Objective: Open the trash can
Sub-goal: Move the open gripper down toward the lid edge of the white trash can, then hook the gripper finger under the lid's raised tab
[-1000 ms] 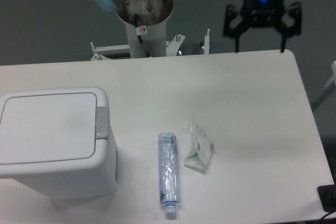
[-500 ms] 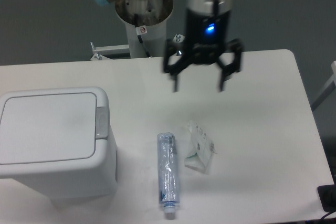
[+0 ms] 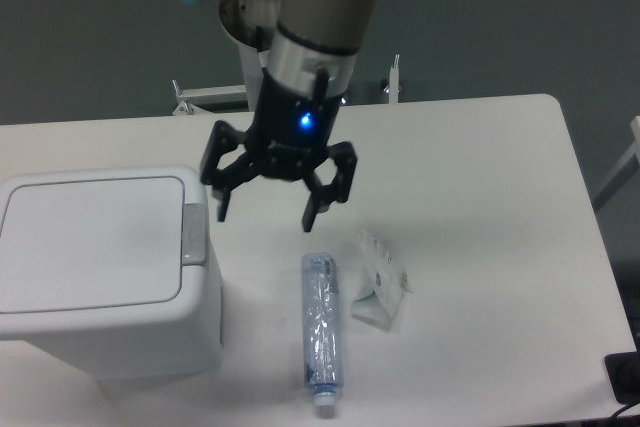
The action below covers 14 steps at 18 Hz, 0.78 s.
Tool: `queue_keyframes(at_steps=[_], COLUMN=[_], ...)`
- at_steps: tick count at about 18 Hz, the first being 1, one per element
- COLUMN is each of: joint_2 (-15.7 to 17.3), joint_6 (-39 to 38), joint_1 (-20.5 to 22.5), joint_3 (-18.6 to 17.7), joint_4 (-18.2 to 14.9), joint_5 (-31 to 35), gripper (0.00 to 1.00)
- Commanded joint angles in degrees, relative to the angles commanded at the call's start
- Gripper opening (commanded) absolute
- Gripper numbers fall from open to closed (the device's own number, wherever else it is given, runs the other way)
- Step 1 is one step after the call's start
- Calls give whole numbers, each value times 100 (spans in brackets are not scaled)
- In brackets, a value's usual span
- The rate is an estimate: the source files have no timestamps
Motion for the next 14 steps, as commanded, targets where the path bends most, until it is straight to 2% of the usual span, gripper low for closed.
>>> queue_keyframes(at_steps=[14], joint_2=[-141], joint_6=[79], joint_1=[-141], joint_3=[-176], joint_4=[70], joint_5=[35], gripper=[100])
